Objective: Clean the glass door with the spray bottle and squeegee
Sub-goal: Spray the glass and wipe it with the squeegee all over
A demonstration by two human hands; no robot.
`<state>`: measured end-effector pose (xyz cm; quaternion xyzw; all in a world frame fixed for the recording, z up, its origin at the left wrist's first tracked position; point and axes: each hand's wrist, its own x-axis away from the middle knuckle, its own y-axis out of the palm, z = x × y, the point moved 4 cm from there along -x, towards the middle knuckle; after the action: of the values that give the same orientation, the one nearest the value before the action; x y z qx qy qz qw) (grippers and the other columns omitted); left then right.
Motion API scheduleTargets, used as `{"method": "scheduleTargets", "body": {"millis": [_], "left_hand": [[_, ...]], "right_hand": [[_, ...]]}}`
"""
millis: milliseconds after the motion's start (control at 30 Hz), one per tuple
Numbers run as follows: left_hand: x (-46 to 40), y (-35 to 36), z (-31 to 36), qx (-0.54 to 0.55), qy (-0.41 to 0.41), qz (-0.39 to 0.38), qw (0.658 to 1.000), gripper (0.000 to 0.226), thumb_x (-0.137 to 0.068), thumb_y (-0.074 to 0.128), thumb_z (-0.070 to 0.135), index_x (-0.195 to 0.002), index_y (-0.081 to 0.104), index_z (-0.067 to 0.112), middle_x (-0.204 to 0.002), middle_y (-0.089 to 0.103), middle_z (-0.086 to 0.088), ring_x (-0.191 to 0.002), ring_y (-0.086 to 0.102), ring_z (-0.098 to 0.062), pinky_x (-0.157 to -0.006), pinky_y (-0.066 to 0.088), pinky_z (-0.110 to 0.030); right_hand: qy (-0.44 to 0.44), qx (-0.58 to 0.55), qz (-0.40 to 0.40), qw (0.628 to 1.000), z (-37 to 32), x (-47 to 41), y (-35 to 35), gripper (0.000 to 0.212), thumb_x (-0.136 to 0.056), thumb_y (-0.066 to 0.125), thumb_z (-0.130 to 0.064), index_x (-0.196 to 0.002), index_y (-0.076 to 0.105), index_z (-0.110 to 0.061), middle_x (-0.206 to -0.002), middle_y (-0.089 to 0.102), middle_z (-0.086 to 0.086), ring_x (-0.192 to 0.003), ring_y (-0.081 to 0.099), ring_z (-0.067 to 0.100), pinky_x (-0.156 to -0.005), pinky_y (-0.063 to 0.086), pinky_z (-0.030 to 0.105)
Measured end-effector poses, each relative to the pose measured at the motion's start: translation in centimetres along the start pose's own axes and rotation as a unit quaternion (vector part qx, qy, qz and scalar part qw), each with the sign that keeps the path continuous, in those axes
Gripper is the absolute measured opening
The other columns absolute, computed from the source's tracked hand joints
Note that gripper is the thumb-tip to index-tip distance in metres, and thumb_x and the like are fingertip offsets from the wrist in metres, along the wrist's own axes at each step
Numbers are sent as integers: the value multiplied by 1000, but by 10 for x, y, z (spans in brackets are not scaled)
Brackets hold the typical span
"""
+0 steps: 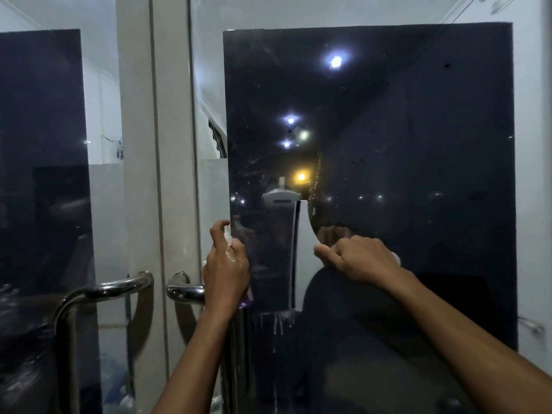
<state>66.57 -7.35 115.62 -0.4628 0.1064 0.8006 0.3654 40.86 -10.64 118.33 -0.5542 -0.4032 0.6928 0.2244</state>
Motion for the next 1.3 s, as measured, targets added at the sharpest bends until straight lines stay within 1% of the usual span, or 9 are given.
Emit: {"method": "scheduleTargets", "body": {"millis": [200,333,433,567,633,867,1000,1200,1300], "left_hand": [[-16,-5,1,67,71,-102,990,37,-109,35,26,-139,21,43,-77,63,-12,-62,65,-27,-58,57,-51],[-39,-14,-12,44,85,-155,983,39,-109,35,29,-139,18,46,-94,67,-8,-75,70,-21,-66,61,-41],[-38,-15,-19,18,98,-185,978,37,-108,34,30,-135,17,49,-91,66,-1,-75,69,-11,-62,58,-22],[-36,-15,-28,-23,108,-214,971,32,-109,31,35,-136,18,44,-86,68,-3,-71,70,-20,-71,58,-50],[-36,-15,-33,-38,105,-226,968,31,-109,29,37,-138,19,41,-85,69,-5,-73,70,-23,-75,57,-52],[-35,-14,-35,-26,117,-232,965,29,-109,29,35,-135,20,42,-79,67,-5,-68,67,-19,-70,57,-49],[-35,-15,-36,-31,127,-233,964,29,-109,29,34,-134,19,44,-76,65,-5,-64,66,-19,-66,57,-48],[-32,-13,-36,-28,126,-240,962,29,-109,27,33,-135,17,44,-75,64,-8,-65,66,-17,-65,58,-45],[-32,-14,-35,-18,125,-232,964,29,-110,26,31,-136,18,41,-77,63,-9,-67,66,-20,-66,58,-46]], "right_hand": [[-71,7,18,997,-60,-30,3,68,-95,17,-76,-66,60,-32,-61,57,-7,-61,57,13,-66,41,36],[-70,-15,25,997,-75,-43,11,62,-96,17,-74,-57,44,-34,-61,50,-8,-61,50,14,-66,35,36],[-70,-25,36,997,-76,-47,13,61,-96,16,-73,-57,44,-35,-61,50,-9,-60,48,12,-66,34,36],[-83,-24,39,995,-92,-52,13,61,-97,18,-72,-58,46,-35,-63,50,-9,-62,49,13,-68,34,36],[-77,-11,36,996,-101,-55,15,67,-97,17,-72,-64,57,-29,-67,56,-5,-64,51,15,-67,32,36],[45,21,19,999,-46,-40,15,78,-93,9,-78,-88,68,-27,-86,62,0,-70,52,19,-65,35,37],[99,49,-4,994,4,-24,2,79,-87,5,-82,-79,63,-29,-76,54,-7,-67,50,13,-69,37,38],[40,8,65,997,-9,-11,-10,91,-78,-1,-86,-78,70,-30,-62,58,-10,-60,56,8,-66,39,34],[-13,19,50,998,-54,-26,-9,74,-87,9,-82,-77,66,-35,-65,57,-11,-64,55,11,-66,36,33]]}}
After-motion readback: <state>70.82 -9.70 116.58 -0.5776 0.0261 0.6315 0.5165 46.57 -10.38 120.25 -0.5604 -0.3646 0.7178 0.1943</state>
